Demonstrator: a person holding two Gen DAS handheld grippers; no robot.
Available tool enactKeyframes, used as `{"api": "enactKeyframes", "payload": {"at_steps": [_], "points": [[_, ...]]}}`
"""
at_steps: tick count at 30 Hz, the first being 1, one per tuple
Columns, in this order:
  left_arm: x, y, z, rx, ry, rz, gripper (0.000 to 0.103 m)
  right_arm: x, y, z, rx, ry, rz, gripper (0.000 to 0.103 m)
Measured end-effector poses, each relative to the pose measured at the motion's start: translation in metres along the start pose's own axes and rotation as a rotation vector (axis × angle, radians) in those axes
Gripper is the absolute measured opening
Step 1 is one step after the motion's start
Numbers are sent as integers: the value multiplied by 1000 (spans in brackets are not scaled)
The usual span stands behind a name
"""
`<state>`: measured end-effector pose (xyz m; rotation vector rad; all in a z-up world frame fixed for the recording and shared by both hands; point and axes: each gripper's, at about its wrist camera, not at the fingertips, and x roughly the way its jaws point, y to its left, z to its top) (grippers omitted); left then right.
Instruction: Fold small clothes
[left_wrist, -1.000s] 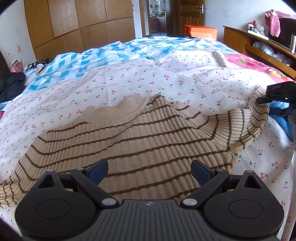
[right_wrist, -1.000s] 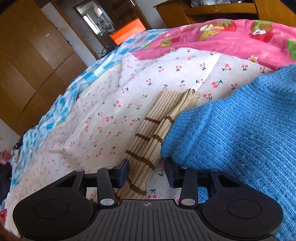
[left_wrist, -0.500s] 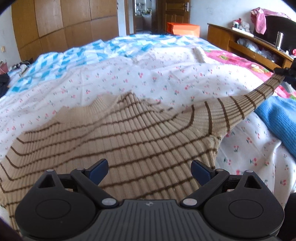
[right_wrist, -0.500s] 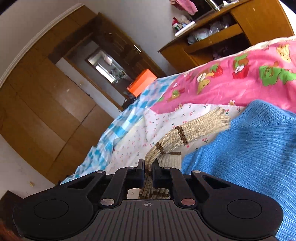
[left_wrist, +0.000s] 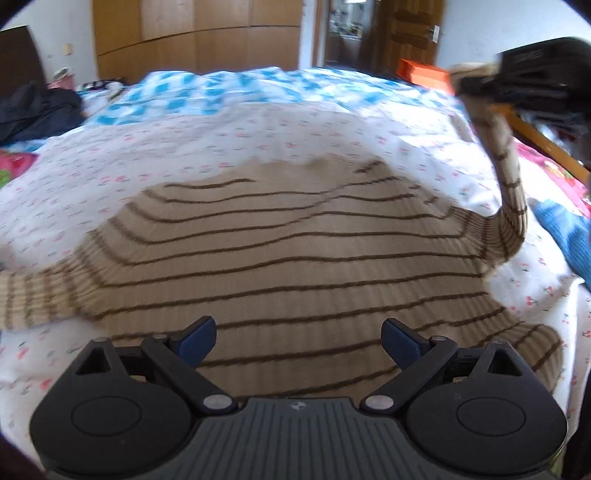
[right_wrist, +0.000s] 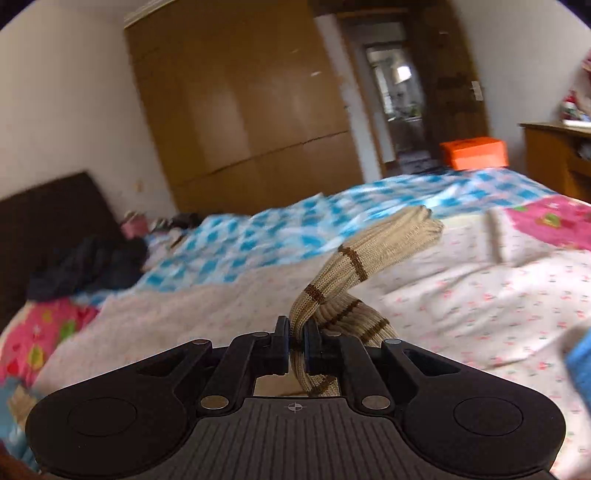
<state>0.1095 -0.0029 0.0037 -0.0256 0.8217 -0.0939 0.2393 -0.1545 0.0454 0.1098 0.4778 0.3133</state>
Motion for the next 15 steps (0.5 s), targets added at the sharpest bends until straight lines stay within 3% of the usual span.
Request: {"api": "enactKeyframes", "payload": {"at_steps": [3, 6, 9, 15], "points": [[-12, 26, -15, -30, -23, 67, 101, 43, 68, -44, -322, 125, 55, 9], [-19, 47, -28, -58, -30, 113, 101, 61, 111, -89, -571, 230, 82, 10], [-21, 63, -32, -122, -28, 96, 101, 55, 122, -105, -653, 250, 78, 12], [-17, 77, -27, -199, -52, 34, 101, 39, 131, -95, -713, 233, 131, 27]]}}
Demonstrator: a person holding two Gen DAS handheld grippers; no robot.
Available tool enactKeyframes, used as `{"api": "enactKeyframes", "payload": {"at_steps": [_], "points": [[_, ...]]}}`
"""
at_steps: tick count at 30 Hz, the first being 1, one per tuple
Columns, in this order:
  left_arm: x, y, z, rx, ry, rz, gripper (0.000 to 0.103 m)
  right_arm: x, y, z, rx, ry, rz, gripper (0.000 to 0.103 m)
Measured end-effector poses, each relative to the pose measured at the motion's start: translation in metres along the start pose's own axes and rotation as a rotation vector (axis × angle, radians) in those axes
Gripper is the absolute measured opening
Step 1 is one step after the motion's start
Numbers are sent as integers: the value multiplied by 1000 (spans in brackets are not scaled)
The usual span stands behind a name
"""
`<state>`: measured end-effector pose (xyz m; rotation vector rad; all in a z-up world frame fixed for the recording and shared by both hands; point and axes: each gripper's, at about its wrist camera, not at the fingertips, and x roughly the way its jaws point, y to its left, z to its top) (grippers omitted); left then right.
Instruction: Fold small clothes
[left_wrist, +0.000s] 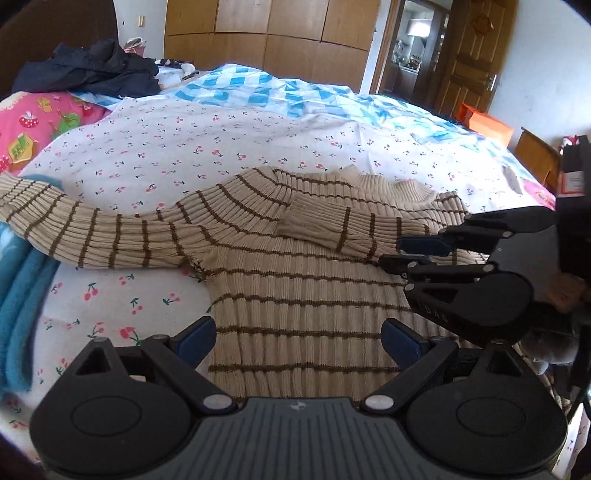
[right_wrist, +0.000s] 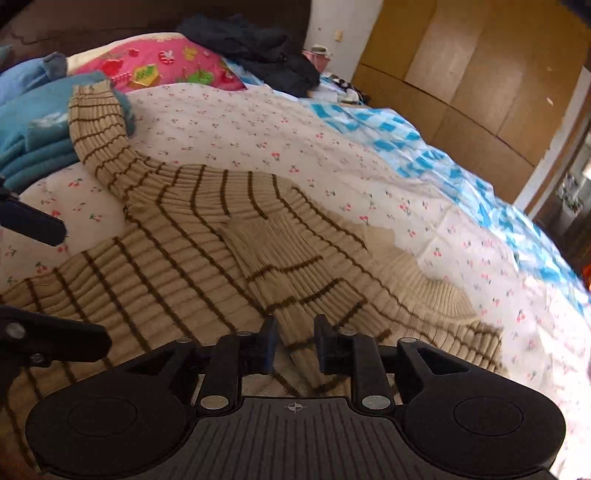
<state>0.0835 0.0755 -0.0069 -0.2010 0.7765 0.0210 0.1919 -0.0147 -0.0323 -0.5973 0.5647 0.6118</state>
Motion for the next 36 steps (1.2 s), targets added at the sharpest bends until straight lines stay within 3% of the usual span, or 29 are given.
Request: {"api": "enactKeyframes", "payload": {"at_steps": [6, 9, 13, 16, 21, 22, 25, 31, 36], "points": [[-6, 7, 0, -41, -21, 5, 101, 27, 7, 17, -17, 5, 31, 28], [-7, 13, 1, -69, -25, 15, 101, 40, 12, 22, -25, 42, 44, 19], [-8, 17, 0, -101, -29, 13, 101, 34, 10, 28, 23, 19, 48, 11], [-10, 21, 0, -119, -39, 15, 101, 21, 10, 31, 47, -32, 77, 11], [-12, 26, 1, -142, -50, 27, 101, 26, 22, 25, 39, -22, 107, 11], [-11, 26, 1, -144, -48, 32, 101, 29, 23, 23, 46, -11, 115, 15], [-8, 26, 1, -143, -35, 47, 101, 28, 13, 21, 121, 0, 131, 18], [-6, 24, 0, -124, -43, 89, 101, -14, -23, 7, 302, -90, 120, 20], [-11, 38, 6, -184, -66, 138, 101, 12, -33, -25, 369, 77, 86, 21]]}}
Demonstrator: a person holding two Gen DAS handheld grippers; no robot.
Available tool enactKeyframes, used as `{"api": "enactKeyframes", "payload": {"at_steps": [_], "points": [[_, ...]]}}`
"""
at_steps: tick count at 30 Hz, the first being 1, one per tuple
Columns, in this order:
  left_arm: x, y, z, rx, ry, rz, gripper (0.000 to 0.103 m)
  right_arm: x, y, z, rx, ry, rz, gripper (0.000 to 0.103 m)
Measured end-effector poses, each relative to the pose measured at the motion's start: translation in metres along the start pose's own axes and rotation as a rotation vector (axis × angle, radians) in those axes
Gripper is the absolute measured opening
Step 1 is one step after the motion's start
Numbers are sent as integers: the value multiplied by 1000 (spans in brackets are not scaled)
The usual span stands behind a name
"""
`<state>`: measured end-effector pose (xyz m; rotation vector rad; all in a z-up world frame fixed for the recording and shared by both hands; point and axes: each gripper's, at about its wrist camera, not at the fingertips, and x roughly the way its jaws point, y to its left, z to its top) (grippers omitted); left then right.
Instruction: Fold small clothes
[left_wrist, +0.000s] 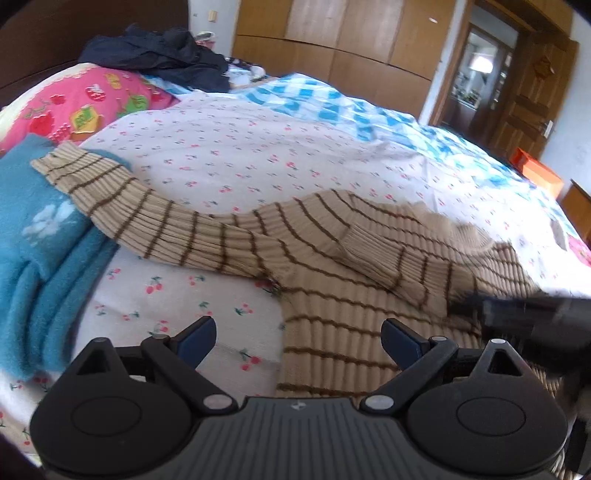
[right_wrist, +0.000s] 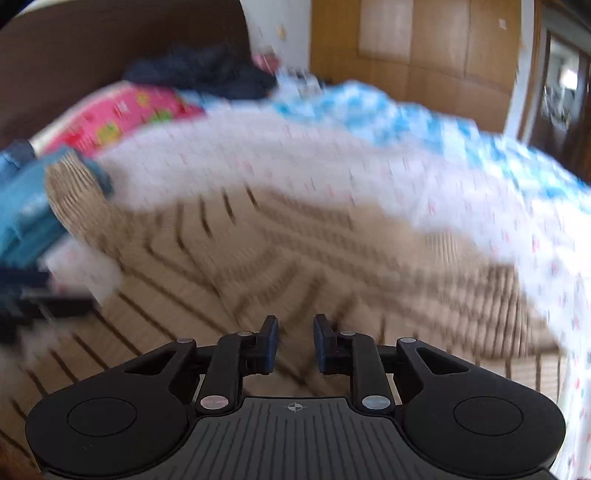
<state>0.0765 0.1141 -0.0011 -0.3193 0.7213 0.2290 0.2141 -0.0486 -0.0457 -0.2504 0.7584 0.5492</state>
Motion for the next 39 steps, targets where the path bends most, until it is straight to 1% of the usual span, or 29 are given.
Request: {"api": "enactKeyframes", "payload": {"at_steps": [1, 2, 5, 7, 8, 11, 13, 15, 16, 20, 23, 25, 26, 28, 29, 31, 33, 34, 36, 37, 39], "points": [[-3, 5, 4, -7, -21, 20, 101, -3, 1, -3, 3, -19, 4, 21], [-7, 11, 9, -5, -51, 56, 101, -6, 2, -4, -1, -35, 6, 23], [-17, 36, 27, -9, -133, 185, 101, -17, 7, -5, -6, -87, 21, 24], [-18, 64, 42, -69, -149, 239, 100, -21, 9, -4, -1, -103, 37, 24], [-19, 79, 48, -119, -157, 249, 99, -23, 9, -4, 7, -110, 47, 24], [-14, 122, 64, -279, -170, 239, 92, -27, 11, -4, 28, -121, 74, 24], [-3, 146, 70, -381, -150, 214, 77, -26, 13, -2, 39, -119, 88, 24], [10, 163, 71, -475, -132, 180, 70, -25, 15, -2, 46, -118, 95, 24], [15, 166, 72, -495, -141, 181, 69, -25, 15, -2, 47, -118, 98, 24], [23, 165, 76, -508, -179, 183, 68, -24, 16, -1, 61, -113, 110, 24], [29, 174, 82, -538, -205, 166, 62, -23, 14, -1, 78, -114, 115, 24], [33, 184, 85, -573, -209, 157, 55, -23, 13, -1, 94, -117, 119, 24], [35, 189, 85, -590, -212, 147, 53, -23, 12, 0, 102, -119, 123, 24], [39, 196, 84, -612, -214, 137, 43, -24, 11, 0, 114, -124, 124, 24], [40, 197, 84, -613, -216, 145, 39, -25, 10, 0, 115, -128, 122, 24], [39, 195, 86, -605, -212, 163, 24, -28, 9, 2, 125, -142, 121, 24], [36, 186, 88, -569, -214, 138, 16, -34, 6, 4, 139, -160, 121, 24], [34, 178, 90, -542, -213, 110, 14, -37, 4, 4, 144, -169, 118, 24], [31, 151, 94, -472, -209, 37, 14, -44, -2, 5, 159, -186, 107, 24], [29, 134, 95, -438, -199, -21, 14, -48, -6, 5, 173, -193, 102, 24], [25, 92, 95, -343, -170, -161, 14, -57, -16, 2, 215, -204, 86, 24]]}}
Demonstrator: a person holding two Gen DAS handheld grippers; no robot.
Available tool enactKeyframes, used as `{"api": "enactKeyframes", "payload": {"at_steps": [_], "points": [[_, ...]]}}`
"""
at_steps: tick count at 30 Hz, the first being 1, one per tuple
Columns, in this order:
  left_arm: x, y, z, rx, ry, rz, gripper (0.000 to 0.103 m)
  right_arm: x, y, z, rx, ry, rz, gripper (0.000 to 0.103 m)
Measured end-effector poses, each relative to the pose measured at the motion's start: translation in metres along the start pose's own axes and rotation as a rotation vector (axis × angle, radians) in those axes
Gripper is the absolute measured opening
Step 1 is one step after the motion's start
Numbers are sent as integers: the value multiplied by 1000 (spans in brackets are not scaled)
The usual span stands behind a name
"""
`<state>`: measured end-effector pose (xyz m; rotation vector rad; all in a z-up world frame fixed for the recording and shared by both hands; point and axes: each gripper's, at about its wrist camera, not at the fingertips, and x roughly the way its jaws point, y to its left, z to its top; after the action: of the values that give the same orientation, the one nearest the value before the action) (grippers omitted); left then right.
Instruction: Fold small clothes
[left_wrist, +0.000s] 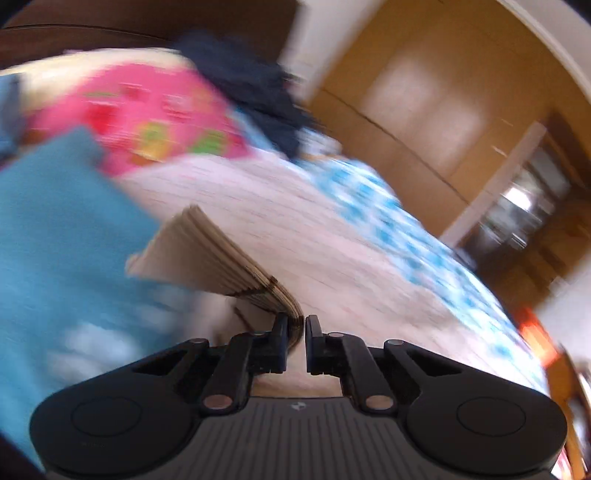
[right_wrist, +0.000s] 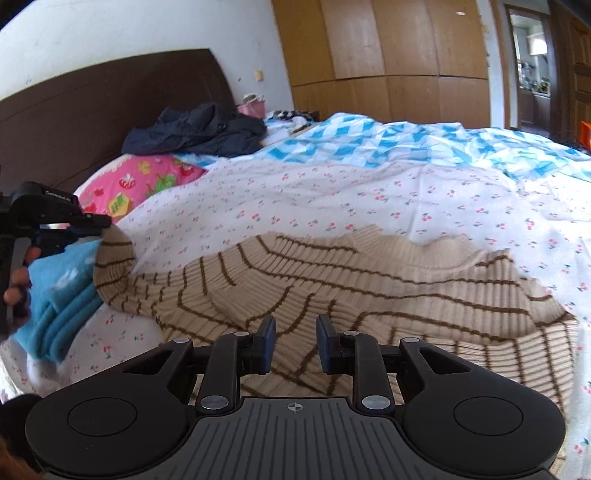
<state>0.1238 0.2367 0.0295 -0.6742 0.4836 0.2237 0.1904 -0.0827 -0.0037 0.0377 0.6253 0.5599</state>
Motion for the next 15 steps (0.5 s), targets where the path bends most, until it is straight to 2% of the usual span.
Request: {"api": "enactKeyframes", "payload": {"at_steps": [3, 5, 6, 8, 9, 11, 15], "points": [[-2, -70, -40, 157, 110, -265, 14, -15, -17, -1, 36, -17, -51, 24], [-2, -106, -71, 270, 186, -353, 14, -21, -29, -4, 48, -8, -89, 24], [-1, -119, -86, 323, 220, -367, 15, -23, -36, -5, 63, 3, -99, 24], [2, -130, -109, 400, 273, -335, 15, -26, -46, -7, 98, 21, -104, 26], [4, -128, -115, 396, 296, -323, 15, -26, -49, -8, 112, 27, -98, 26], [2, -111, -120, 317, 335, -296, 16, -22, -49, -7, 130, 39, -75, 26], [-14, -80, -119, 259, 267, -163, 21, 6, -31, 5, 170, 80, 45, 26]]}}
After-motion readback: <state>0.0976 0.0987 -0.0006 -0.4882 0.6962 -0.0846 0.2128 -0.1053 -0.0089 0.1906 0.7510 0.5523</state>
